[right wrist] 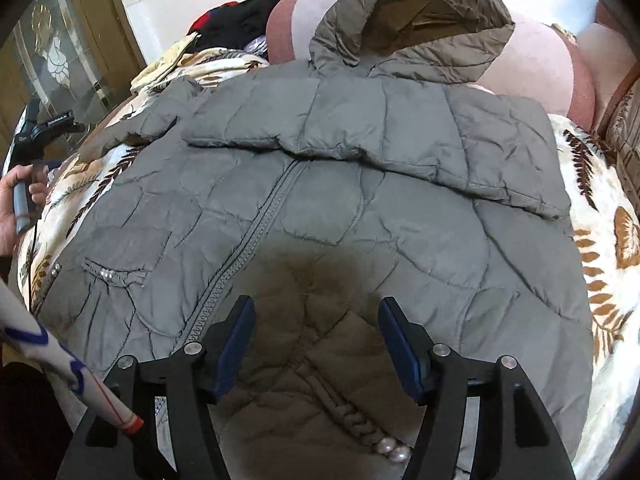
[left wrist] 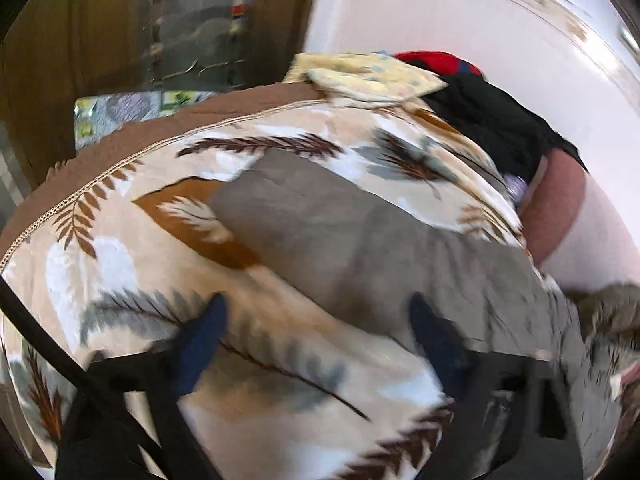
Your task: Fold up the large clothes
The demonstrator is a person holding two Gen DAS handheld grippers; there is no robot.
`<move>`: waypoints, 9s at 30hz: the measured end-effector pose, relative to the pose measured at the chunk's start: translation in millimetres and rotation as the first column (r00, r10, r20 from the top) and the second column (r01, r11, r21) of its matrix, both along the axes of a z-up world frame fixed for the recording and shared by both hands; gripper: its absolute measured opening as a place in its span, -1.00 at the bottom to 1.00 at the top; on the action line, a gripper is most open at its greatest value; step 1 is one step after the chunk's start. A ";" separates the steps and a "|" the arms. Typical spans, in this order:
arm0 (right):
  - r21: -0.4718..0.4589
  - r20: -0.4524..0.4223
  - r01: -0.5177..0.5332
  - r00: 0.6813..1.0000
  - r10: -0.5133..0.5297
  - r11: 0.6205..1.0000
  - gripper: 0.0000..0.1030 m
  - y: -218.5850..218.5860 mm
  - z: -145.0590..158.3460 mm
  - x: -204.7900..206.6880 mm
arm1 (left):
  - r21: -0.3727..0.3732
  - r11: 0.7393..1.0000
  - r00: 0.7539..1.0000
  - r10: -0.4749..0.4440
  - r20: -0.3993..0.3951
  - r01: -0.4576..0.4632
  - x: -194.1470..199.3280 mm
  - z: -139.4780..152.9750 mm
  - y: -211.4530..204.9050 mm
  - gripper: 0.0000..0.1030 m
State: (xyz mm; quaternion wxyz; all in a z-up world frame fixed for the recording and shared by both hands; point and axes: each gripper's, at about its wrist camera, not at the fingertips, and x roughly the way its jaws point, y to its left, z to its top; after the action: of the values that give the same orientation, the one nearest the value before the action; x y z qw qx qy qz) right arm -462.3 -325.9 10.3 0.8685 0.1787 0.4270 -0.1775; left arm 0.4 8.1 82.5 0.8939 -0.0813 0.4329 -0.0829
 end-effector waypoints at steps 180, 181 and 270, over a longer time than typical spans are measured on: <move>0.332 0.071 0.444 0.868 -0.491 0.833 -0.43 15.2 -25.5 -273.9 | -0.096 0.894 0.892 -0.445 -0.072 0.438 -315.9 -75.3 23.2 -0.29; 0.305 0.073 0.442 0.872 -0.483 0.844 -0.47 16.9 -22.8 -273.1 | -0.077 0.892 0.891 -0.450 -0.059 0.445 -318.4 -74.0 21.8 -0.37; -0.120 0.062 0.297 0.955 -0.291 0.947 0.11 73.3 -8.5 -159.3 | 0.315 0.763 0.780 -0.618 0.100 0.565 -431.2 -84.5 -109.2 0.39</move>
State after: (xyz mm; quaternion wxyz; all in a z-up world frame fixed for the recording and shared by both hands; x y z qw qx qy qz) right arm -621.7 -252.6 1.8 0.8512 0.1880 0.3642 -0.3279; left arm -430.8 -101.1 -2.0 0.8622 0.1901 0.3525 -0.3101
